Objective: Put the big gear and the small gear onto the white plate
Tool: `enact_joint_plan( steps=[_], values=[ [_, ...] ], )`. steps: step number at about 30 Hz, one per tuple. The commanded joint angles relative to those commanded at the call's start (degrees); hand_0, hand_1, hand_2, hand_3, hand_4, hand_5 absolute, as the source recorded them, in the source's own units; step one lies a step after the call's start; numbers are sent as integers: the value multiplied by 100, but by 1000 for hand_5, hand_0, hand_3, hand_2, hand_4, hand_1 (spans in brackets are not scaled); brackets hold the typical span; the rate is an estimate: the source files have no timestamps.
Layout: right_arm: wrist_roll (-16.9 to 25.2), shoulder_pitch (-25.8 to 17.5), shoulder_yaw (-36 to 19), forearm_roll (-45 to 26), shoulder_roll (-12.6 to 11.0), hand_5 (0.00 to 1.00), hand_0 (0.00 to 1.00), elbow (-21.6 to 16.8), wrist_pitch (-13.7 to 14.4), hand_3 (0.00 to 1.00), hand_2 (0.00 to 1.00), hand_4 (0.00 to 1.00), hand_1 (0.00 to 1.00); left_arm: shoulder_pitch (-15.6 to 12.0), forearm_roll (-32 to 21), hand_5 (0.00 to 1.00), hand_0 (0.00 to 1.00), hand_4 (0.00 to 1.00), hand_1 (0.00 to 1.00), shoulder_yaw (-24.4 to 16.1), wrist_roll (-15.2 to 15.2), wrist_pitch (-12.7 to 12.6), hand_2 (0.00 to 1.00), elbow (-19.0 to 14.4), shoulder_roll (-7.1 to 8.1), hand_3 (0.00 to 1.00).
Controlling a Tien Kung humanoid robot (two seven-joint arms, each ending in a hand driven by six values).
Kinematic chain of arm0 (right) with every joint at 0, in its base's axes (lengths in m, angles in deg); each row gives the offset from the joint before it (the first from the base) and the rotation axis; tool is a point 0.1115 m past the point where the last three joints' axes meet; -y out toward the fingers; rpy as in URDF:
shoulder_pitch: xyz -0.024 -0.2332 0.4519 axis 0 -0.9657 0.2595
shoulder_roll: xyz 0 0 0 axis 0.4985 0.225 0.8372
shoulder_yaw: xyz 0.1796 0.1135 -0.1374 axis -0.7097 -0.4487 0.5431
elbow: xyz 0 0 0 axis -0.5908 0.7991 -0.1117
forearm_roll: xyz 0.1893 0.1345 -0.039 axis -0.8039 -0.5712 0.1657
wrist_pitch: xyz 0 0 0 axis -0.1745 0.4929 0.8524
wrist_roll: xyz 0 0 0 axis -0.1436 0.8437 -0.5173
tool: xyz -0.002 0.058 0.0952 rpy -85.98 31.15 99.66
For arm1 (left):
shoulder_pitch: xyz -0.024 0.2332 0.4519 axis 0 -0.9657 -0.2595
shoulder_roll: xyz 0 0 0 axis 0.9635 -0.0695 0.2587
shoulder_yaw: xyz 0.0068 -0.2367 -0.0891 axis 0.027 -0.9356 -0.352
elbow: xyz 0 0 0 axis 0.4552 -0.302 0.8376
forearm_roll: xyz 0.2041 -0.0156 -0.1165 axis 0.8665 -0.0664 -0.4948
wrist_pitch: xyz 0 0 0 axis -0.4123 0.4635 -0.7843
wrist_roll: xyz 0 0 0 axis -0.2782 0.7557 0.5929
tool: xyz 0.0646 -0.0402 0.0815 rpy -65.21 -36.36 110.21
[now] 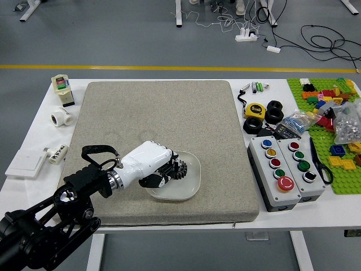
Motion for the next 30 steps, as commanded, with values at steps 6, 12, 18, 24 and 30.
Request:
enact_joint_plan(
  steps=[6, 12, 18, 24, 30],
  values=[
    [-3, 6, -8, 22, -1, 665, 602, 0, -3, 557, 696, 754, 609, 8, 0, 211, 444, 994, 579, -52, -47, 136, 620, -88, -5, 749],
    [-7, 6, -7, 23, 0, 663, 602, 0, -2, 558, 696, 754, 608, -24, 0, 254, 493, 998, 646, -109, -75, 243, 710, -119, 18, 808],
    [-9, 5, -7, 24, 3, 662, 602, 0, 0, 557, 696, 754, 608, -47, 0, 265, 523, 998, 661, -274, -53, 31, 732, -282, 5, 813],
    [-5, -8, 8, 8, 3, 662, 602, 0, 0, 557, 696, 753, 608, -145, 0, 306, 657, 998, 746, -839, 46, -830, 819, -313, -105, 819],
    [-6, -30, 22, -5, 12, 662, 602, 0, 2, 558, 695, 754, 608, -283, 0, 358, 718, 946, 789, -1681, 127, -1561, 869, -28, -224, 825]
  ],
)
